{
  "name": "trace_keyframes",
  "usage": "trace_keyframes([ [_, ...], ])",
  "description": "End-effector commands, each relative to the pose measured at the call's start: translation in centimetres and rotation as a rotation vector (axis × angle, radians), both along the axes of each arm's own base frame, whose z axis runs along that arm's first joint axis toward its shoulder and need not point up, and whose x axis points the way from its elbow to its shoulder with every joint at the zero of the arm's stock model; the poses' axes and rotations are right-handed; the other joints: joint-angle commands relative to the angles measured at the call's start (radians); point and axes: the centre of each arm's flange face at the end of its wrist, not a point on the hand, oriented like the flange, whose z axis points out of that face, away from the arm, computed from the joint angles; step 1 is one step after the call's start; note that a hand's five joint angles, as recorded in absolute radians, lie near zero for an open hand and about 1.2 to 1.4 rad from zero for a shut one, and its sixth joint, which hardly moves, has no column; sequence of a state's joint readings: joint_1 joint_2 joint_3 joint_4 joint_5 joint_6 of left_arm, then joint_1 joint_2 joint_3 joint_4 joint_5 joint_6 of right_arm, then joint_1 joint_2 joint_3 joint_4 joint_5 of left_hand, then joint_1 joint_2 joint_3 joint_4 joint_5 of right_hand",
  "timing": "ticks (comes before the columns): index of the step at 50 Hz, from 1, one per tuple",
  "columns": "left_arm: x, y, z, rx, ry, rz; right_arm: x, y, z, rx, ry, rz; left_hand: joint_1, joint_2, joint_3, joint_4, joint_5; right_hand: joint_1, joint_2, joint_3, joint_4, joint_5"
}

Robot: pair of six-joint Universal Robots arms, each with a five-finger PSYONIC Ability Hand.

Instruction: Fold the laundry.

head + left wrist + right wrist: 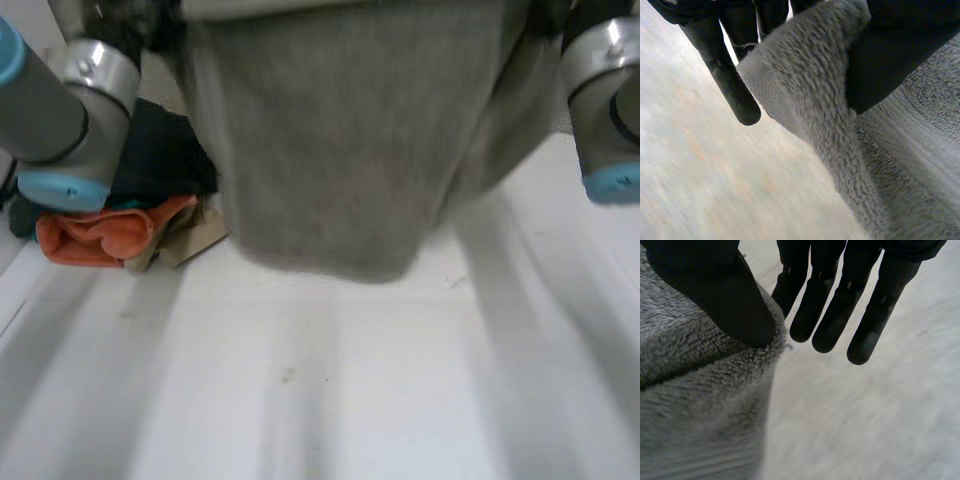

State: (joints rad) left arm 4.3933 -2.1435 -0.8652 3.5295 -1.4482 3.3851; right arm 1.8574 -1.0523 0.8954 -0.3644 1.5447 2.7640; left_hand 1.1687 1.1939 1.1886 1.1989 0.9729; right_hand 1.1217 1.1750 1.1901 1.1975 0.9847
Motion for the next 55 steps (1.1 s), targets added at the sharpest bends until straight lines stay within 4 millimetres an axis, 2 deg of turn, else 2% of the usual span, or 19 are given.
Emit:
trace_keyframes([
  [1,0.5,0.7,2.6,-0.065,0.101,-0.008,0.4,1.1,3.2,-0.205,-0.097,0.052,0.228,0.202,0.208,0.197,0.249,0.275,0.221,0.206,0.199,0.237],
  [3,0.6,0.8,1.6,-0.013,0.091,-0.021,0.4,1.4,2.4,-0.173,-0.073,0.066,0.228,0.202,0.208,0.197,0.249,0.275,0.221,0.206,0.199,0.237],
  [5,0.6,1.3,-0.6,0.078,0.053,-0.045,0.4,1.5,1.3,-0.130,-0.045,0.081,0.228,0.202,0.208,0.197,0.249,0.275,0.221,0.206,0.199,0.237],
  [7,0.8,1.9,-3.2,0.171,0.007,-0.067,0.4,1.8,-1.9,-0.014,0.023,0.111,0.228,0.202,0.208,0.197,0.249,0.275,0.221,0.206,0.199,0.237],
  [9,0.9,2.4,-4.9,0.225,-0.020,-0.081,0.1,1.8,-3.6,0.043,0.058,0.118,0.228,0.202,0.208,0.197,0.249,0.275,0.221,0.206,0.199,0.237],
  [10,1.1,3.0,-6.8,0.285,-0.048,-0.093,-0.2,1.8,-4.6,0.081,0.078,0.114,0.228,0.202,0.208,0.197,0.249,0.275,0.221,0.206,0.199,0.237],
  [12,1.4,3.7,-8.6,0.340,-0.080,-0.100,-1.4,1.9,-7.9,0.203,0.148,0.100,0.228,0.202,0.208,0.197,0.249,0.275,0.221,0.206,0.199,0.237],
  [15,2.1,5.9,-12.9,0.454,-0.182,-0.123,-2.5,3.0,-12.5,0.394,0.244,0.096,0.228,0.202,0.208,0.197,0.249,0.275,0.221,0.206,0.199,0.237],
  [17,2.3,7.6,-15.0,0.516,-0.242,-0.144,-2.9,3.6,-14.4,0.477,0.286,0.104,0.228,0.202,0.208,0.197,0.249,0.275,0.221,0.206,0.199,0.237],
  [18,2.4,8.1,-15.5,0.532,-0.264,-0.150,-3.3,4.3,-16.0,0.550,0.320,0.109,0.228,0.202,0.208,0.197,0.249,0.275,0.221,0.206,0.199,0.237],
  [21,2.6,10.2,-17.5,0.599,-0.330,-0.182,-3.8,5.7,-18.6,0.692,0.372,0.134,0.228,0.202,0.208,0.197,0.249,0.275,0.221,0.206,0.199,0.237],
  [24,3.0,11.4,-18.2,0.632,-0.365,-0.194,-3.9,6.3,-19.4,0.754,0.387,0.150,0.228,0.202,0.208,0.197,0.249,0.275,0.221,0.206,0.199,0.237],
  [27,3.2,11.7,-18.0,0.631,-0.375,-0.197,-4.2,6.2,-19.5,0.789,0.382,0.153,0.228,0.202,0.208,0.197,0.249,0.236,0.183,0.168,0.161,0.199],
  [29,3.4,11.8,-17.7,0.631,-0.371,-0.192,-4.6,5.7,-19.1,0.797,0.374,0.149,0.228,0.202,0.208,0.197,0.249,-0.489,-0.542,-0.557,-0.565,-0.526],
  [30,3.5,11.8,-17.4,0.625,-0.368,-0.189,-4.7,5.5,-18.9,0.795,0.375,0.146,0.228,0.202,0.208,0.197,0.249,-0.733,-0.787,-0.802,-0.809,-0.771],
  [31,3.5,11.8,-17.3,0.624,-0.367,-0.189,-4.8,5.2,-18.5,0.792,0.376,0.146,0.228,0.202,0.208,0.197,0.249,-0.829,-0.882,-0.897,-0.905,-0.866],
  [38,3.9,12.3,-17.4,0.657,-0.369,-0.188,-5.0,3.7,-15.6,0.693,0.514,0.133,0.228,0.202,0.208,0.197,0.249,-0.859,-0.912,-0.928,-0.935,-0.897],
  [44,4.2,12.6,-17.8,0.694,-0.373,-0.185,-4.4,2.3,-15.3,0.566,0.705,0.131,0.228,0.202,0.208,0.197,0.249,-0.844,-0.898,-0.913,-0.920,-0.882],
  [55,4.4,12.6,-17.7,0.695,-0.366,-0.179,-3.4,-0.4,-21.3,0.509,0.968,0.176,0.228,0.202,0.208,0.197,0.249,-0.704,-0.757,-0.772,-0.779,-0.741],
])
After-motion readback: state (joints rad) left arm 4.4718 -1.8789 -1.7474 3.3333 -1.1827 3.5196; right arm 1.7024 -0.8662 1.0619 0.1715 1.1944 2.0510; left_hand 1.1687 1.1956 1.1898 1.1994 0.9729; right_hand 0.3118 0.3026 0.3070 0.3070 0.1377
